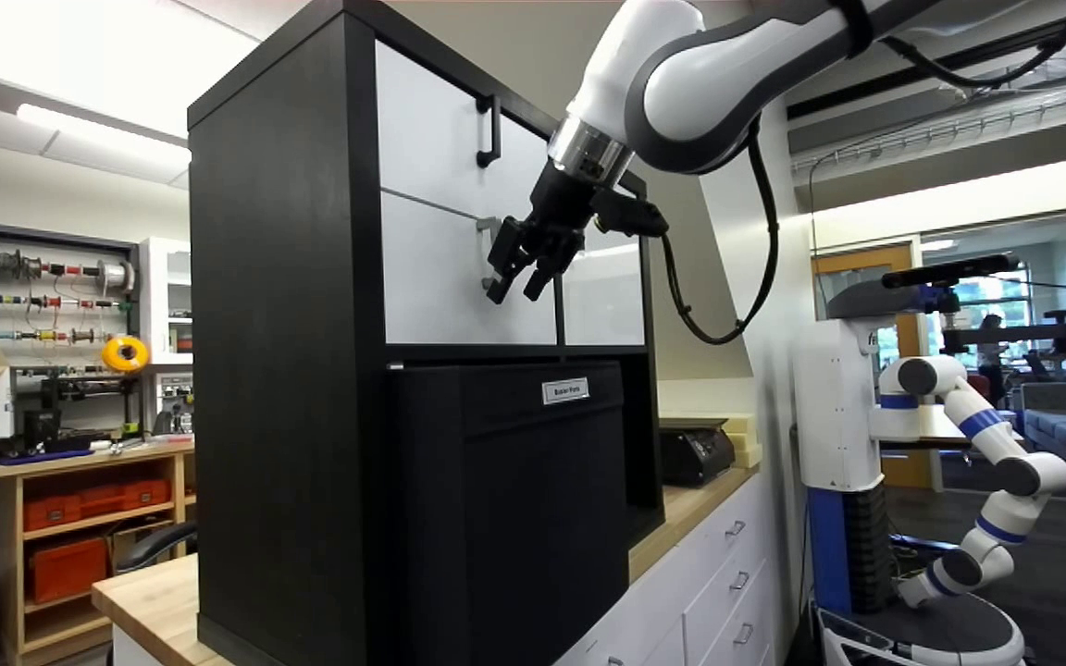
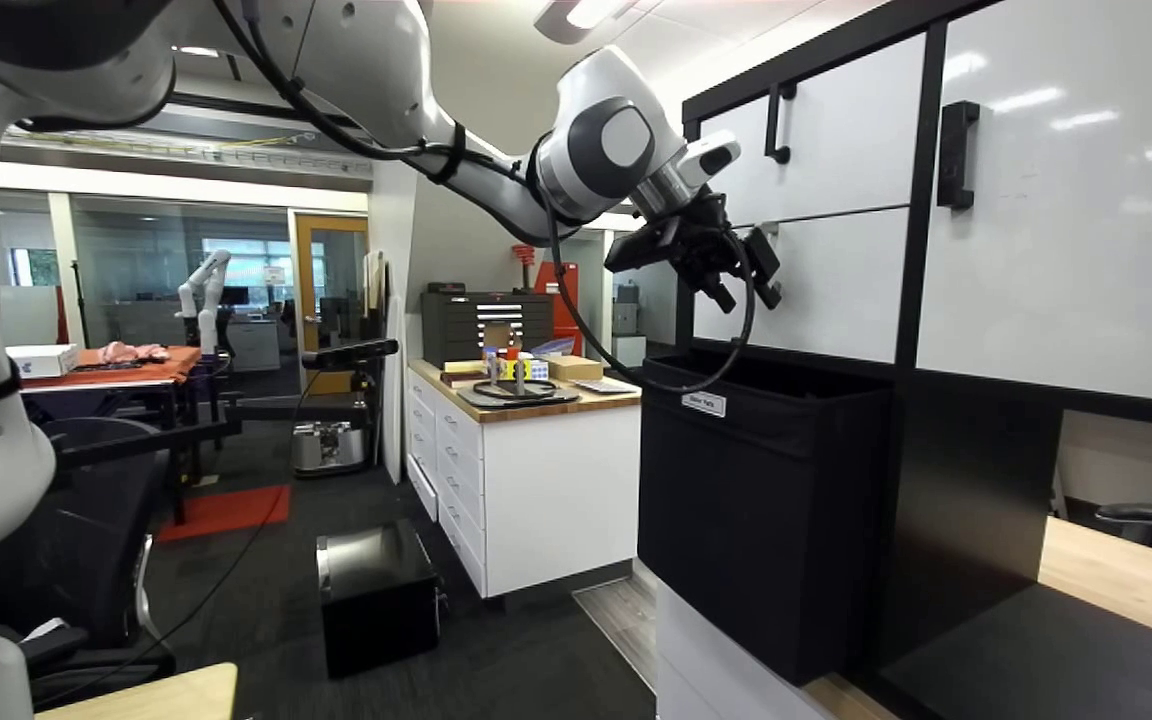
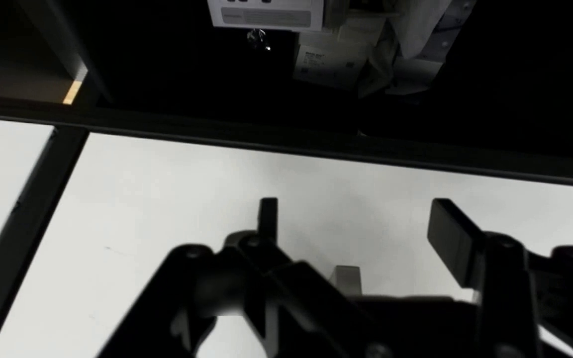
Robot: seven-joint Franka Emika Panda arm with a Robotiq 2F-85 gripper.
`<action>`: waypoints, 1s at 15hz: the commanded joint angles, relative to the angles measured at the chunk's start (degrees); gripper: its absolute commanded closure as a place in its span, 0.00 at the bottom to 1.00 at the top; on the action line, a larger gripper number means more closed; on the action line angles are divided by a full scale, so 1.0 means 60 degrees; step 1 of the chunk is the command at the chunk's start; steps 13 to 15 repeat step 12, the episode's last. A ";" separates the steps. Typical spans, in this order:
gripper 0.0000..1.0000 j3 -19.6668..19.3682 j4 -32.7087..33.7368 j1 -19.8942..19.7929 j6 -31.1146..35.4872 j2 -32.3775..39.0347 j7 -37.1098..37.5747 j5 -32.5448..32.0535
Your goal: Close the open drawer
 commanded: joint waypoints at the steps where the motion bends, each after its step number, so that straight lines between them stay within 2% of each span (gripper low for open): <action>1: 0.00 -0.0472 0.0000 0.0709 -0.1310 -0.0571 0.0057 0.0175; 9: 0.00 -0.0377 -0.0117 0.1232 -0.4115 -0.1340 0.0152 0.0848; 10: 0.00 -0.0408 0.0067 0.1218 -0.3519 -0.0966 -0.0007 0.0698; 15: 0.00 -0.0391 0.0064 0.1244 -0.3850 -0.1070 -0.0003 0.0730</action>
